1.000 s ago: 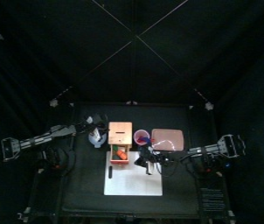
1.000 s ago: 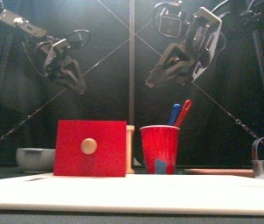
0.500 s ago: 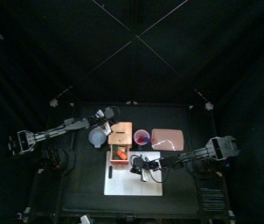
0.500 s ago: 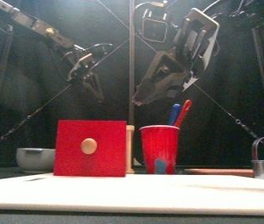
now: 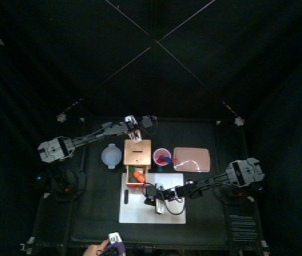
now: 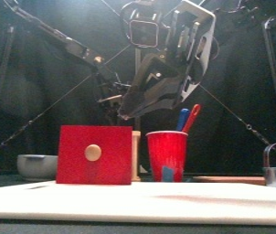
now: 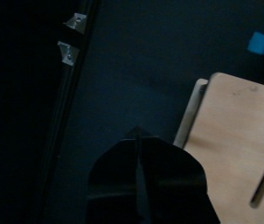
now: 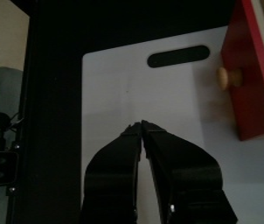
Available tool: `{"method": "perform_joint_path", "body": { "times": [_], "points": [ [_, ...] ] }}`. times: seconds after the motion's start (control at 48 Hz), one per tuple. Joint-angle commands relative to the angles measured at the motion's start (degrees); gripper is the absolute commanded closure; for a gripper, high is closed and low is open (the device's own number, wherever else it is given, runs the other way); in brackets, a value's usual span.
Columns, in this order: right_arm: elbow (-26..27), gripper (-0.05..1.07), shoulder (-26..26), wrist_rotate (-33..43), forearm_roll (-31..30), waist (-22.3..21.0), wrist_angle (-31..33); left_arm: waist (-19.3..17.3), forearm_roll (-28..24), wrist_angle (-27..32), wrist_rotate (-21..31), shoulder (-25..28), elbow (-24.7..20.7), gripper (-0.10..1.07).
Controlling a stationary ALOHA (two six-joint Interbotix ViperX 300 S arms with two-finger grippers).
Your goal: Close drawer
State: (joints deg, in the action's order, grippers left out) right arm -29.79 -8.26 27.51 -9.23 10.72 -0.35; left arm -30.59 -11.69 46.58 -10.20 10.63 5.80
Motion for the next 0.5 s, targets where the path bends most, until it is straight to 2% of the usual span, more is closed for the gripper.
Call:
{"method": "perform_joint_path", "body": {
  "times": [0.0, 0.188, 0.312, 0.479],
  "points": [
    [1.41, 0.52, 0.26, 0.0, 0.18, 0.18, -0.18, -0.18, 0.35, 0.26, -1.41, 1.05, -3.08, 0.61],
    [2.99, 0.52, -2.46, 0.0, 0.53, 0.09, -0.18, -0.26, 2.29, 0.26, -4.13, 2.11, -2.99, 0.61],
    [5.8, 0.52, -5.19, 0.0, 0.26, -0.18, 0.09, -0.44, 3.52, 0.18, -5.8, 2.46, -1.93, 0.61],
    [10.81, 0.52, -7.56, 0.09, 0.35, -0.79, 4.75, -0.26, 5.1, -0.26, -8.44, 2.99, -0.18, 0.61]
  ]
}}
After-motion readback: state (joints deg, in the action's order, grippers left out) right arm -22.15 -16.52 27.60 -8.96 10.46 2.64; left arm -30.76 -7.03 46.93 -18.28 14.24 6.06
